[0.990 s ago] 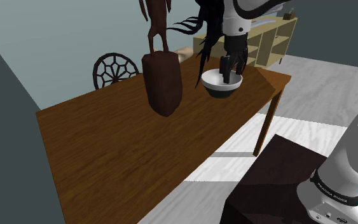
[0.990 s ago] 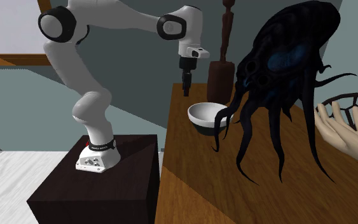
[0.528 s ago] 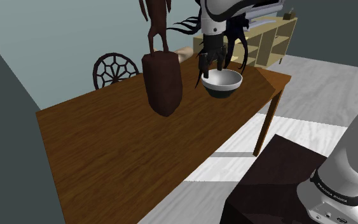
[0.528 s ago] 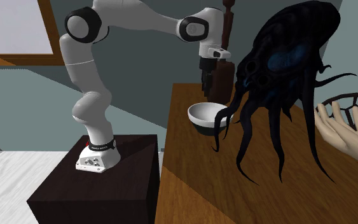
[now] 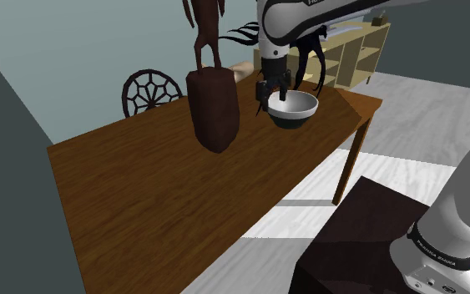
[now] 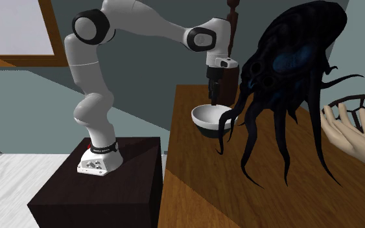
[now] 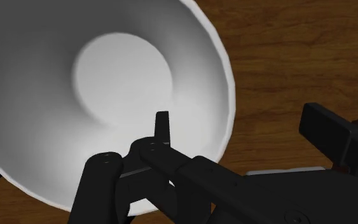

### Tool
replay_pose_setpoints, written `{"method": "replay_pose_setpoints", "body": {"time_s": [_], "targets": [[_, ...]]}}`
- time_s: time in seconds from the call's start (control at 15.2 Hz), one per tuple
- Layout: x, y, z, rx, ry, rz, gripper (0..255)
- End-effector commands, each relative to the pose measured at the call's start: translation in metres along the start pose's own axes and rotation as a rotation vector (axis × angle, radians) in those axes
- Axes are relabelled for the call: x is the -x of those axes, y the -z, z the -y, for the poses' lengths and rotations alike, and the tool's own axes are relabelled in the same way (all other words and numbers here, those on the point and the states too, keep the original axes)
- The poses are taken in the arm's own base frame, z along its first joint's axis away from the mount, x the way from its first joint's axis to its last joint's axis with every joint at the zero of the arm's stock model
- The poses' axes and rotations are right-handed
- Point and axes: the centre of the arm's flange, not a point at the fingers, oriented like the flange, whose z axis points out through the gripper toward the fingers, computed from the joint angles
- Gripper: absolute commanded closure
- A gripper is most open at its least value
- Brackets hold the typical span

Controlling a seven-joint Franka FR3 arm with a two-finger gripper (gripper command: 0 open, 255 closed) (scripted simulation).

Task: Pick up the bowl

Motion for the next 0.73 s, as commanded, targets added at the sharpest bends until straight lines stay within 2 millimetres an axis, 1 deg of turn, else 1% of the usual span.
{"method": "replay_pose_setpoints", "body": {"time_s": [0.0, 0.07, 0.13, 0.66], "targets": [[0.001, -0.0072, -0.0008, 0.0, 0.0, 0.0, 0], [0.001, -0.0072, -0.0008, 0.0, 0.0, 0.0, 0], [0.0011, -0.0071, -0.0007, 0.0, 0.0, -0.001, 255], [0.0009, -0.0071, -0.0006, 0.0, 0.0, -0.001, 255]]}}
